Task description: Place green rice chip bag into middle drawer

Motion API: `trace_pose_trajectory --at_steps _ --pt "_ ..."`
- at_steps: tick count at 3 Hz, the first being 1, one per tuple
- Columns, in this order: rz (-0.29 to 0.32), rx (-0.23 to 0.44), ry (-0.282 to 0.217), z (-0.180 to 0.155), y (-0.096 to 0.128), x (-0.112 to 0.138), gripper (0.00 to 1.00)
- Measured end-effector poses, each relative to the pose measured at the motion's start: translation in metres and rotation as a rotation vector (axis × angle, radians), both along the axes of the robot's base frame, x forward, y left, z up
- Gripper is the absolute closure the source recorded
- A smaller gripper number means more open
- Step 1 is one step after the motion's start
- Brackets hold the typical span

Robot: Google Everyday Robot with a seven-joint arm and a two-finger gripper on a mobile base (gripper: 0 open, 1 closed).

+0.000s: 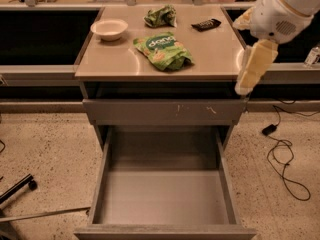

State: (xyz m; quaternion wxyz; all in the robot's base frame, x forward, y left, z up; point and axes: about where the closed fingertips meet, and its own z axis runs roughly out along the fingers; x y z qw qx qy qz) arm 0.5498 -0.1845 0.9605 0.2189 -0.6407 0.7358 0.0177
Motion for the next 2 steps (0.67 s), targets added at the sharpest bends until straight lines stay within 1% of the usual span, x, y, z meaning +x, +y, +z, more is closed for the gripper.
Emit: trace_pose_trajectory --at_steps 1,2 --pt "0.051 0.048 0.006 -0.021 0.026 0.074 0.0" --pt "0.051 0.072 -0.073 -0.025 0.041 0.138 0.0"
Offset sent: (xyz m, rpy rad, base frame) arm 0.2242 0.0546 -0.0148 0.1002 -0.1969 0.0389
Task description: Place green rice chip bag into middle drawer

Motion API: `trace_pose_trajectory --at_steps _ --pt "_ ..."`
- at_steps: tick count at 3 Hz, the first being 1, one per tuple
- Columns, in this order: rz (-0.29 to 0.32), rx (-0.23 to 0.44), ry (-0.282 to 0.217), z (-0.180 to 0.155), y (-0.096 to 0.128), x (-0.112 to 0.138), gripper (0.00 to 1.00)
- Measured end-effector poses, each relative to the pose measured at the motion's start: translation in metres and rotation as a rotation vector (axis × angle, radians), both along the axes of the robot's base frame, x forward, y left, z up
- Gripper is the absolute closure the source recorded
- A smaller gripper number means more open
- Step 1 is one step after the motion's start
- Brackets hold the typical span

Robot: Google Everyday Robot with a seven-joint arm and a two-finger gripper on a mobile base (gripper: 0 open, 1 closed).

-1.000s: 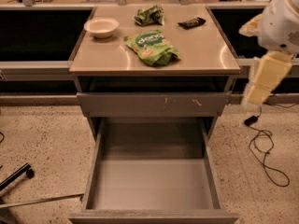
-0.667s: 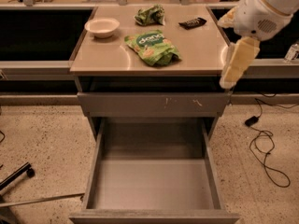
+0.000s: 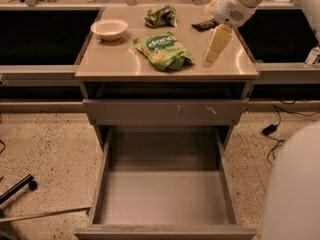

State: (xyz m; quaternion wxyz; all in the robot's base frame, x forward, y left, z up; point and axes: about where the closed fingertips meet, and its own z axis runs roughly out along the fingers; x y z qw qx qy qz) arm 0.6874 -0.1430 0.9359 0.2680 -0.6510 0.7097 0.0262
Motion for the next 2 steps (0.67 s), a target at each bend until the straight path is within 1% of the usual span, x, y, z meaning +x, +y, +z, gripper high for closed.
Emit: trace_pose_trajectory --at_steps 1,2 --pt "0.058 0.03 -0.039 -0.0146 0.0219 0.0387 0.0" --pt "0.059 0.03 -0.039 -0.0147 0.022 0.0388 0.0"
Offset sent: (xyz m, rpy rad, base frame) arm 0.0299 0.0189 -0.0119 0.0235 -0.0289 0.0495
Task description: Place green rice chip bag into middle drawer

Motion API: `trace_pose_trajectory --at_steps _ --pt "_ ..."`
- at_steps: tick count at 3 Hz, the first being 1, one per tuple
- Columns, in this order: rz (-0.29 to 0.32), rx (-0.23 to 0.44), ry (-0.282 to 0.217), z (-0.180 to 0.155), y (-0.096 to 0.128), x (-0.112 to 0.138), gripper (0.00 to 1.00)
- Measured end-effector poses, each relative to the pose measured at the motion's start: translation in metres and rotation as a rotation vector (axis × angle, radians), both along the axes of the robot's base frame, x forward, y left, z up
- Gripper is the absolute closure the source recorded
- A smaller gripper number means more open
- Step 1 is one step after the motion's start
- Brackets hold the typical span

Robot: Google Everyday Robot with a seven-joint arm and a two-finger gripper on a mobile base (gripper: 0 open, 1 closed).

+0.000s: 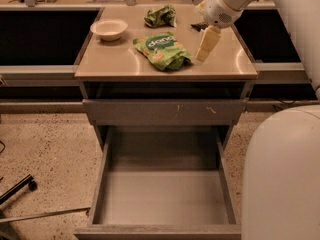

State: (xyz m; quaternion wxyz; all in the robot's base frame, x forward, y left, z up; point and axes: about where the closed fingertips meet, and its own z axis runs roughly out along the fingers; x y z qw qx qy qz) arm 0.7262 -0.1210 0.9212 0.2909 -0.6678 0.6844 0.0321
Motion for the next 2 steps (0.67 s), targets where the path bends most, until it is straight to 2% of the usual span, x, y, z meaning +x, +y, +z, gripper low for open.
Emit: trace_pose_trajectory --at_steps 1,2 --pt "0.021 0.02 0.0 -0.016 0.017 0.022 0.0" --pt "0.052 0.053 0.008 -0.038 0.044 0.043 0.0"
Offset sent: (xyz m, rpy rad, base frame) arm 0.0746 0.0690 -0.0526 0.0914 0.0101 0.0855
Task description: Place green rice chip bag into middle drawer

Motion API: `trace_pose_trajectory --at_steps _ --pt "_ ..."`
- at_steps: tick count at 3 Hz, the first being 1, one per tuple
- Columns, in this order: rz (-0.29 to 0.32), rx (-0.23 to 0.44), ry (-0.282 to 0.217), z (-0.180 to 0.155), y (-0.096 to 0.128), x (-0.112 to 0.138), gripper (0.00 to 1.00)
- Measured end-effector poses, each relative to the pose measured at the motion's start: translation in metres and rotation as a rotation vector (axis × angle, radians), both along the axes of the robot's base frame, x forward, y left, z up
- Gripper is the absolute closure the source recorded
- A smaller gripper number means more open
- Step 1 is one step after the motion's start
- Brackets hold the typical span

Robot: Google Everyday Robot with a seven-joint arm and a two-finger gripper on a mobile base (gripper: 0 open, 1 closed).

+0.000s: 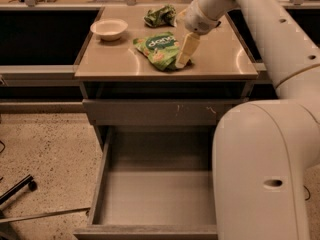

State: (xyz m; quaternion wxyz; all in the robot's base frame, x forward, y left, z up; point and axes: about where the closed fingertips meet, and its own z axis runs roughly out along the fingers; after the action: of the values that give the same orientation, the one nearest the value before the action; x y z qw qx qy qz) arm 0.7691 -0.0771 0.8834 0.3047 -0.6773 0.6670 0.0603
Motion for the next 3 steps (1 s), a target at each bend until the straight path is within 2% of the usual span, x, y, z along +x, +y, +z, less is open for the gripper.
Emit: trace_pose_trajectory --at_steps 1,3 --pt "0.007 0.012 0.022 -0.02 0.014 0.01 0.0" --pt "-0.003 0.008 0.065 -0.046 0.021 0.017 0.0"
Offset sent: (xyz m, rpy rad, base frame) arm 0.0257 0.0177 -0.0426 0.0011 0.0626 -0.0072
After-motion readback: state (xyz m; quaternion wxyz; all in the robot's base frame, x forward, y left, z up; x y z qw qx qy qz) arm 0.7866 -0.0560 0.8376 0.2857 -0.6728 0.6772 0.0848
